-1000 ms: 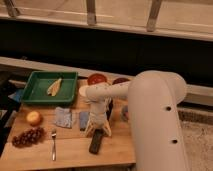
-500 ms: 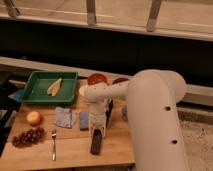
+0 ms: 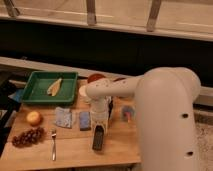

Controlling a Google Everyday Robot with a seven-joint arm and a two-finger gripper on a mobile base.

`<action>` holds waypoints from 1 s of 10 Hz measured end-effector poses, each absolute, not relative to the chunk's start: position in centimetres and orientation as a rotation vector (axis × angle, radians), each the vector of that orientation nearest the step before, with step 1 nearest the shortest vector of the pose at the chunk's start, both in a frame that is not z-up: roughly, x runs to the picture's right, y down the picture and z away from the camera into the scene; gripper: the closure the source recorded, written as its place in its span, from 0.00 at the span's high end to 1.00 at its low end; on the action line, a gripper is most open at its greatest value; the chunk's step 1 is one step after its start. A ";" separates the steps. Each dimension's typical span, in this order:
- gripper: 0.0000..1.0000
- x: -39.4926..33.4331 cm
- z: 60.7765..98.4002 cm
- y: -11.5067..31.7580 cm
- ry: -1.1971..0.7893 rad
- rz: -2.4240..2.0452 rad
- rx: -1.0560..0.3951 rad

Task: Place eraser in red bowl

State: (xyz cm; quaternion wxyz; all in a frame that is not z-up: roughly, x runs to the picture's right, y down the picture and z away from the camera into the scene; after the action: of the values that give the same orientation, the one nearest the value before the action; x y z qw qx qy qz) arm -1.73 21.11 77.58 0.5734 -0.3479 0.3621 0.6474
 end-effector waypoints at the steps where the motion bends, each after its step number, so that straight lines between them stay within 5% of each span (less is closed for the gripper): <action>1: 0.00 -0.9 76.4 19.3 0.826 1.541 -0.784; 8: 0.00 3.6 69.9 2.0 0.582 1.682 -0.599; 10: 0.00 4.1 69.6 0.7 0.565 1.693 -0.590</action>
State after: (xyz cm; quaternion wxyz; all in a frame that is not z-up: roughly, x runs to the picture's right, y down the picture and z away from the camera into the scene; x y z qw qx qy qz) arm 4.09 0.73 69.59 0.5899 -0.2532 0.2427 0.7273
